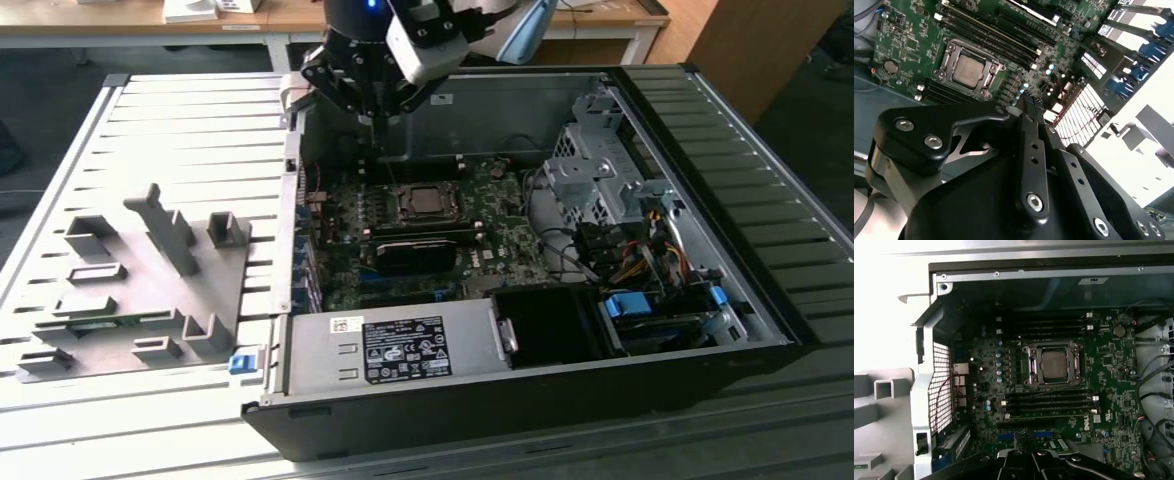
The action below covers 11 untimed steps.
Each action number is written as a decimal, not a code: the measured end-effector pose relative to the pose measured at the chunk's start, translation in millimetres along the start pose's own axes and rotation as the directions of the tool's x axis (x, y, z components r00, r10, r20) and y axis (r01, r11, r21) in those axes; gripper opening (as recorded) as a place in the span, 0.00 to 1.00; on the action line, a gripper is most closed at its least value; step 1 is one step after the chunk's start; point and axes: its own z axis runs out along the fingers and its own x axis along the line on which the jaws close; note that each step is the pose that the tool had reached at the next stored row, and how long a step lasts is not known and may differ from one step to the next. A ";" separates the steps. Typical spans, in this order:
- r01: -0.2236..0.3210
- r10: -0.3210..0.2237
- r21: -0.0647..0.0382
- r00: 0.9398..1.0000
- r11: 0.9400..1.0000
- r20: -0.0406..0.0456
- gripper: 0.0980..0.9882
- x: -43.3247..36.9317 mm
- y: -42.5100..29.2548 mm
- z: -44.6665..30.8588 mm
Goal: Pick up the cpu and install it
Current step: 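Install the first cpu locking lever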
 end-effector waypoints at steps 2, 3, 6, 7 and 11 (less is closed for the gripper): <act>0.000 0.000 0.000 1.000 1.000 0.000 0.01 -0.2 -0.1 3.8; 0.000 0.000 0.000 1.000 1.000 0.000 0.01 -0.6 -0.2 5.6; 0.000 0.000 0.000 1.000 1.000 0.000 0.01 -1.4 0.5 8.2; 0.000 0.000 0.000 1.000 1.000 0.000 0.01 -1.4 1.1 8.2; 0.000 0.000 0.001 1.000 1.000 0.000 0.01 -1.4 13.6 10.2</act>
